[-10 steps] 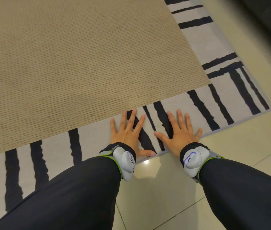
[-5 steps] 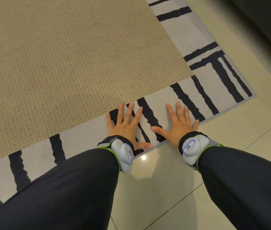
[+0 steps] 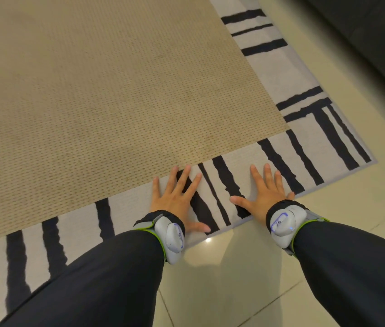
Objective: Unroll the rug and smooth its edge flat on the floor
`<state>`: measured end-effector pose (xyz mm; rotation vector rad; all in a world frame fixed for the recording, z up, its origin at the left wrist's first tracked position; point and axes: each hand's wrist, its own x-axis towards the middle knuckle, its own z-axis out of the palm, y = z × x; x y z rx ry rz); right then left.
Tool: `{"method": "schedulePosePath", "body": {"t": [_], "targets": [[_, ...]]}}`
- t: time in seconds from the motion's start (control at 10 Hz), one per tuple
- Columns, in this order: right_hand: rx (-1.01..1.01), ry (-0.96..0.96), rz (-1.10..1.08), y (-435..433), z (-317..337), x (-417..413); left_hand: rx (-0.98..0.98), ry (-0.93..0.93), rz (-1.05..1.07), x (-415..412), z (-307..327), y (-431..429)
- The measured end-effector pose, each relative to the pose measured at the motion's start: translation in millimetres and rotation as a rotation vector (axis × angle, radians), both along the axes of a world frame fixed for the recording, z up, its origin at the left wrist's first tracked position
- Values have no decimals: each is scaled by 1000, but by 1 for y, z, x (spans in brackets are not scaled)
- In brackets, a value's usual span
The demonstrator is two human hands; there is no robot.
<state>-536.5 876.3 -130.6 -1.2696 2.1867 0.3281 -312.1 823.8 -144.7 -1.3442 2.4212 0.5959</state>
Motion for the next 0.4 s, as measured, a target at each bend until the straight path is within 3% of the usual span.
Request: {"method": "schedulePosePath", "body": {"t": [0.1,0.2,0.4], "targets": [[9,33,1,-5,9,8,4,-63,84,45,8,-6],[-30,82,24,-13,20,33,80,-93,302,115,21,-15],[-104,-29,135,-39,37,100,95,-118,483,178,45,-22]]}}
